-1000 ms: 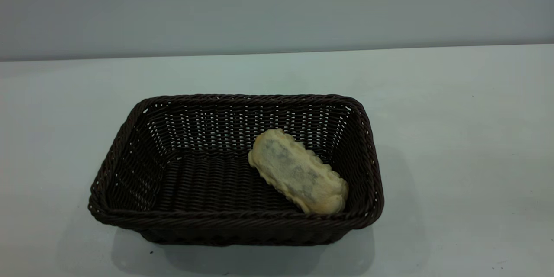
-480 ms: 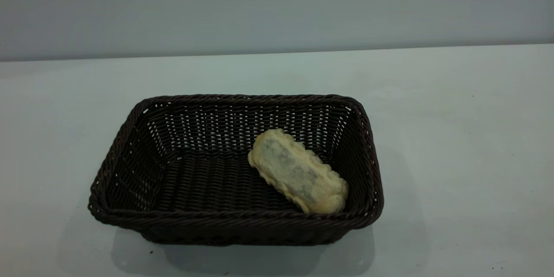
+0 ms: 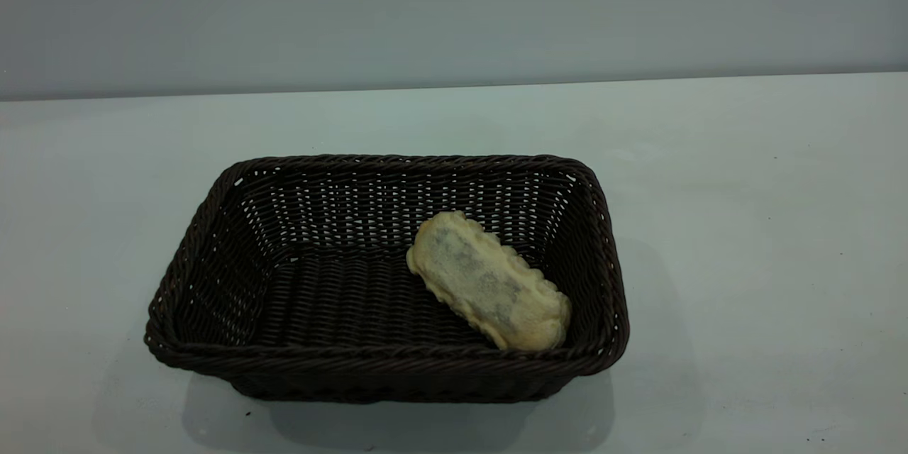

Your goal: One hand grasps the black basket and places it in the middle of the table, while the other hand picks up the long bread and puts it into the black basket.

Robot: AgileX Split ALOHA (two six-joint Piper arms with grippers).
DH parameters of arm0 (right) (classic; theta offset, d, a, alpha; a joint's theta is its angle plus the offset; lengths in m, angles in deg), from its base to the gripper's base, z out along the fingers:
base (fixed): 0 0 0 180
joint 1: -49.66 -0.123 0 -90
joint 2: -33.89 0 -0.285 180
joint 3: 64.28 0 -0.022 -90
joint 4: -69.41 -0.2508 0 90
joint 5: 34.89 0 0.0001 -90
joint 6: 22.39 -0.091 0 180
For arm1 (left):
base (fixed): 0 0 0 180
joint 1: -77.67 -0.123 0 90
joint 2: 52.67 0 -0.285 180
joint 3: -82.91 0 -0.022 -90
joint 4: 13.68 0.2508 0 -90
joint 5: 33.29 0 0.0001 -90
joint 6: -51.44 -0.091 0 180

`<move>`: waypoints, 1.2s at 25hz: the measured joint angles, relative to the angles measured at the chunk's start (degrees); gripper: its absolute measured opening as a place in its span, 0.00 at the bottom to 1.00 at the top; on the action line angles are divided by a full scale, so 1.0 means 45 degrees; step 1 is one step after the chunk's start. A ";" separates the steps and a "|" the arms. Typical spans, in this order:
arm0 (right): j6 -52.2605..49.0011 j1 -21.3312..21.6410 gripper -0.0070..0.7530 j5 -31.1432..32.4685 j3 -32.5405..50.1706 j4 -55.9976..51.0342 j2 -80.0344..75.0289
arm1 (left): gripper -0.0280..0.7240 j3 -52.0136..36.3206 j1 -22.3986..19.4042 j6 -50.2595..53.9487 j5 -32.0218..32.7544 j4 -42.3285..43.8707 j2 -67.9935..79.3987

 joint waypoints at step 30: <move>0.0026 0.9121 0.48 0.0000 0.0000 -0.0389 0.0000 | 0.74 0.0000 -0.2527 0.0000 0.0000 -0.0014 0.0000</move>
